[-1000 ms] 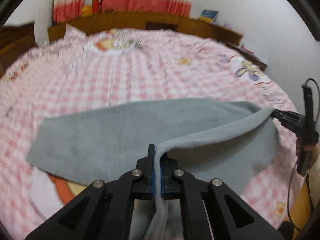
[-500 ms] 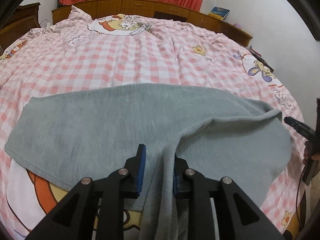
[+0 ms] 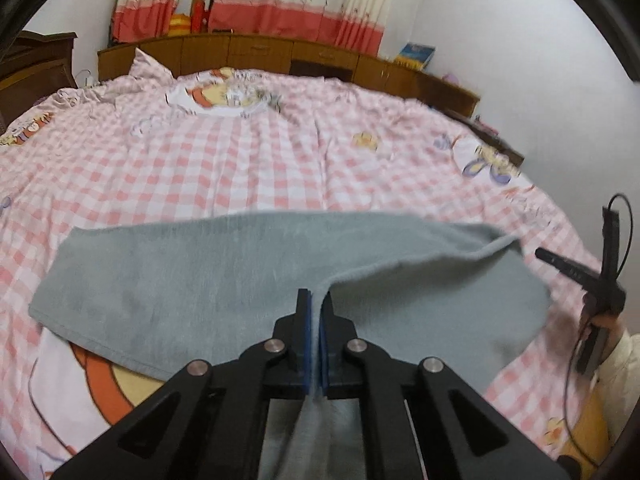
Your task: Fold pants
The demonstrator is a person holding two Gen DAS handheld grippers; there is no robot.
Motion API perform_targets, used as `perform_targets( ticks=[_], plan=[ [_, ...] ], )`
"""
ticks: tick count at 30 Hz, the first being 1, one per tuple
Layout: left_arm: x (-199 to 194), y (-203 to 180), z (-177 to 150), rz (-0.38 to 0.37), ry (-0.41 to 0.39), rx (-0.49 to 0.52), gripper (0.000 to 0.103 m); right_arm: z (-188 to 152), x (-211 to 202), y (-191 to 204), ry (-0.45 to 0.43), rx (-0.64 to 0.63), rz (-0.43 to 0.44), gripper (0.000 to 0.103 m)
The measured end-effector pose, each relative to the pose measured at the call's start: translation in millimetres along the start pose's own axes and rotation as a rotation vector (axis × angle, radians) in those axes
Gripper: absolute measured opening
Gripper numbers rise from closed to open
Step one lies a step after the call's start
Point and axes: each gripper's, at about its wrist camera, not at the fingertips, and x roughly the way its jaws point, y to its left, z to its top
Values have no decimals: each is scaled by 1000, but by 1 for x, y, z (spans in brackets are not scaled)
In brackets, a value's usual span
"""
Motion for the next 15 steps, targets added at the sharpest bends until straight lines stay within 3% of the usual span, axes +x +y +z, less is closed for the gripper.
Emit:
perform_targets(
  ticks=[5,8,9,10,11,15],
  plan=[
    [-21,-11,23,5,-61,19,3,12,-22,-7,-86,19,-25,1],
    [-20,-16,27,25,-54,43,3,19,-17,-9,-46,18,44,2],
    [-17,-17,25,38,-50,52,3,20,-12,-8,-21,15,51,12],
    [-15,-17,24,45,-45,54,3,19,-6,-5,9,3,38,28],
    [-12,-17,21,46,-33,46,3,17,-3,-3,25,-8,23,35],
    [-6,-13,16,46,-13,31,3,8,14,10,70,-58,46,39]
  ],
)
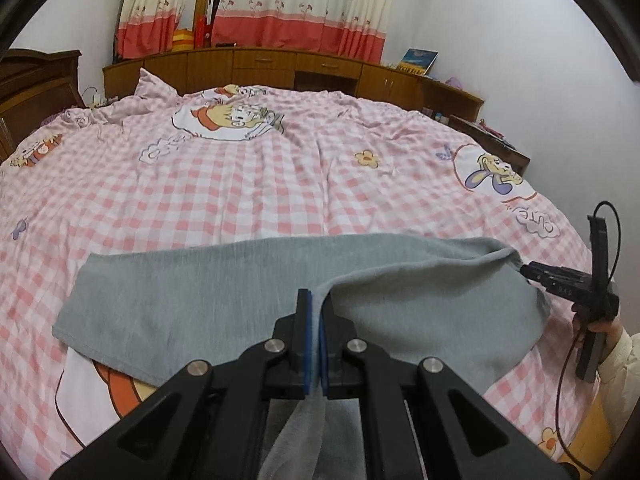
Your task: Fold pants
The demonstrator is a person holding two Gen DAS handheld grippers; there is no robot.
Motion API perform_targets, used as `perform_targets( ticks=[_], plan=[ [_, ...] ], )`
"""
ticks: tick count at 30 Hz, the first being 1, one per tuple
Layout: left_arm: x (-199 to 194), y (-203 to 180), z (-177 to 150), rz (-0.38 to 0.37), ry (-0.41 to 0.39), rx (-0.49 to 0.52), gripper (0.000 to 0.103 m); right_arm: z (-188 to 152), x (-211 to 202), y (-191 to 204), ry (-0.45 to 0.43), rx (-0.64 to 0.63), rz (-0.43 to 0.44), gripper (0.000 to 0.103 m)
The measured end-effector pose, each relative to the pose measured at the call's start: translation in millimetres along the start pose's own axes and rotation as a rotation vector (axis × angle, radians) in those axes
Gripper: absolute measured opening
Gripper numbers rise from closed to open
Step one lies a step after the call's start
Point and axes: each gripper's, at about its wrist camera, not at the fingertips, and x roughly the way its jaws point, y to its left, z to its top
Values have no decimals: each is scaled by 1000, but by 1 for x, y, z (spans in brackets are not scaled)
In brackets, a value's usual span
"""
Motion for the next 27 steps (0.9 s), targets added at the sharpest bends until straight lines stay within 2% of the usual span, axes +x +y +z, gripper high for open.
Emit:
perform_targets(
  ticks=[5,6,7,10,15,20,24,27],
  plan=[
    [-2,2,-4,-17,-12,-12,3,-1,21,10,28,-27,-44,39],
    [-3,1,-5,-15,-16,-9,3,-2,23,10,16,-19,-50,33],
    [-4,0,-6,-11,-19,-3,3,-3,21,10,3,-12,-52,22],
    [-13,-5,-7,1,-55,13,3,-7,10,7,-54,17,-54,22],
    [-18,-11,13,39,-101,54,3,-6,-24,4,-172,34,-88,22],
    [22,0,35,31,-76,27,3,9,-7,9,-145,-8,-131,22],
    [73,11,43,61,2,26,3,12,18,10,-112,-19,-178,22],
    [108,17,38,88,73,32,3,9,42,11,-48,-30,-212,22]
  ],
)
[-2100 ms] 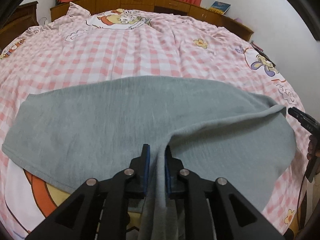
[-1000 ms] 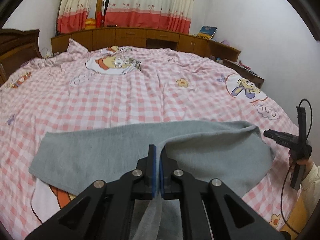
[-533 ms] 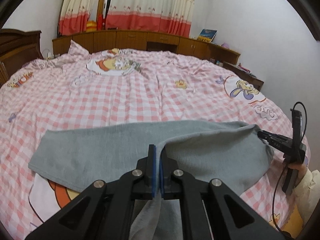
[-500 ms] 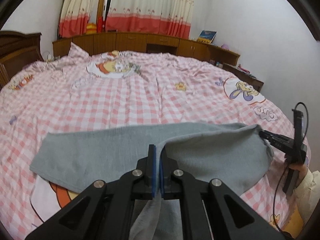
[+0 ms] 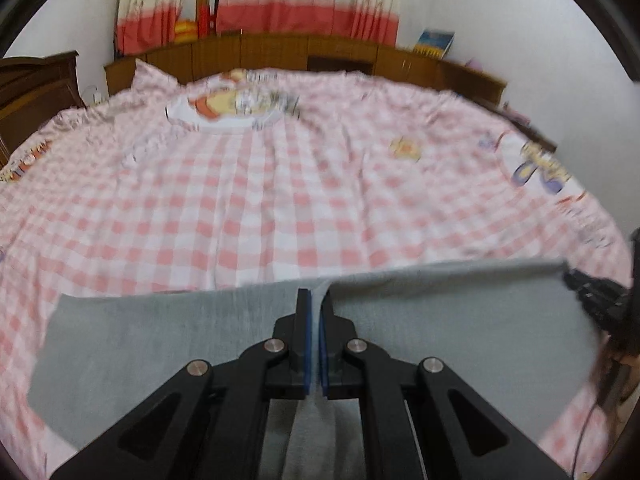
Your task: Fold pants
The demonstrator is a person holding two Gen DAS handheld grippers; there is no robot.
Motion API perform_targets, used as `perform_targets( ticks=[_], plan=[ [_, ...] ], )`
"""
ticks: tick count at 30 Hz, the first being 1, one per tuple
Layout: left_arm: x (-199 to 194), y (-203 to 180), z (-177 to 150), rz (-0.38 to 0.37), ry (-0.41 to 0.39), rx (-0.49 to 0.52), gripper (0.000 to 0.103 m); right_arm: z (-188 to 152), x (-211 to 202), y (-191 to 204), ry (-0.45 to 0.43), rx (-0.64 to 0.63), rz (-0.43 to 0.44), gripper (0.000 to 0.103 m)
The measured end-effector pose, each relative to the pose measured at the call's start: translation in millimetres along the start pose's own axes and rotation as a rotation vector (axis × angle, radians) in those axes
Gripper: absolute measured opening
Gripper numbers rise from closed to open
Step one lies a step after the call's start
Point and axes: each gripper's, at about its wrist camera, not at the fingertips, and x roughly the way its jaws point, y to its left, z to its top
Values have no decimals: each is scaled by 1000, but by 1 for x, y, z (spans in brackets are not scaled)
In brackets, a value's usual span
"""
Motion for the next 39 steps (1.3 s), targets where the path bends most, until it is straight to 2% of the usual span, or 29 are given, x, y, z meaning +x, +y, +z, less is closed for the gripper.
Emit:
perform_targets(
  ticks=[3,6,8,9,10,11,17,20,24,29,34,39],
  plan=[
    [29,0,-7,13,76,17,5,-2,10,6,28,-38,-33,22],
    [41,1,-12,25,104,20,13,-2,13,7,46,-49,-39,23],
    [39,5,-13,39,98,5,33,-2,15,6,60,-44,-36,26],
    [36,8,-12,47,89,-14,40,-2,15,5,63,-38,-39,32],
    [33,12,-11,53,78,-31,52,-1,14,4,63,-32,-46,36],
    [27,15,-11,54,65,-45,59,0,14,3,64,-25,-49,37],
    [-24,31,-7,111,-11,-19,66,8,-13,-2,23,28,-63,39],
    [-64,44,-11,223,-70,2,72,12,-38,4,-20,23,-48,40],
    [-108,64,-18,303,-87,19,73,18,-71,22,-52,-2,-6,41],
    [-160,87,-34,388,-77,26,85,17,-112,56,-83,14,99,41],
    [-191,108,-65,326,-37,-18,85,7,-141,107,-81,35,227,41],
    [-186,120,-91,202,-6,-57,85,-13,-153,173,-37,22,311,41]
  ],
)
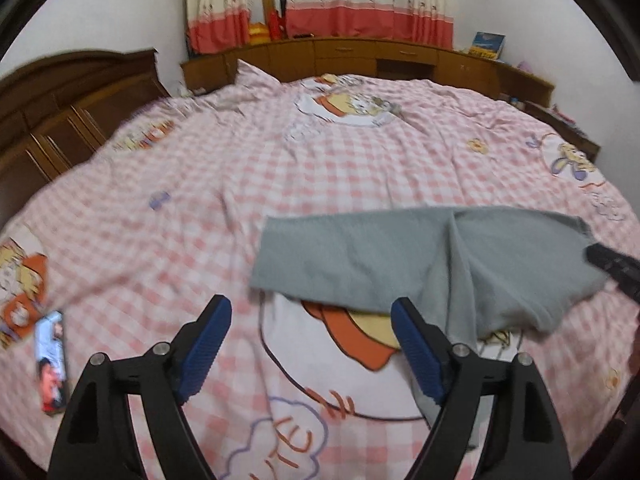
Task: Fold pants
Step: 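Open both grippers and release the folded sweatpants onto the bed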
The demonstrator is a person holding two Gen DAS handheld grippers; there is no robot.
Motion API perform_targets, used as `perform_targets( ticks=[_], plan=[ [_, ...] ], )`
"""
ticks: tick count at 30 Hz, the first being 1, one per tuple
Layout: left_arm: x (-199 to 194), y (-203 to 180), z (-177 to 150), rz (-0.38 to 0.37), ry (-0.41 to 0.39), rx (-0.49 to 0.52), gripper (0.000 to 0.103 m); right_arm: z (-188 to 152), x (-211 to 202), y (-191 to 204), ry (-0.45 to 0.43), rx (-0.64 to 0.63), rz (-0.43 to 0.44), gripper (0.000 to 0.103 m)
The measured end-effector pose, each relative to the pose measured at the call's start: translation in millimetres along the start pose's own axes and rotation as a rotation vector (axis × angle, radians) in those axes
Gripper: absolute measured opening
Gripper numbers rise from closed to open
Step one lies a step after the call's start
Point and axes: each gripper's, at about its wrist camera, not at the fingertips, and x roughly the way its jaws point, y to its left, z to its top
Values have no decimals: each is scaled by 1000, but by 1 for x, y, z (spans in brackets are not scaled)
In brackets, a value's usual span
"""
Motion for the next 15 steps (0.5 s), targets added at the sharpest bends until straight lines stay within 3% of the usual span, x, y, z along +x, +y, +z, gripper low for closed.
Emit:
perform_targets(
  ticks=[7,10,15],
  plan=[
    [38,15,-22,-25,54,6,85,-26,23,67,74,20,96,41],
    [52,26,-33,-87,49,-39,85,-34,37,91,105,14,120,41],
    [80,43,-54,-137,154,-142,85,-43,62,123,152,-30,130,41]
  ],
)
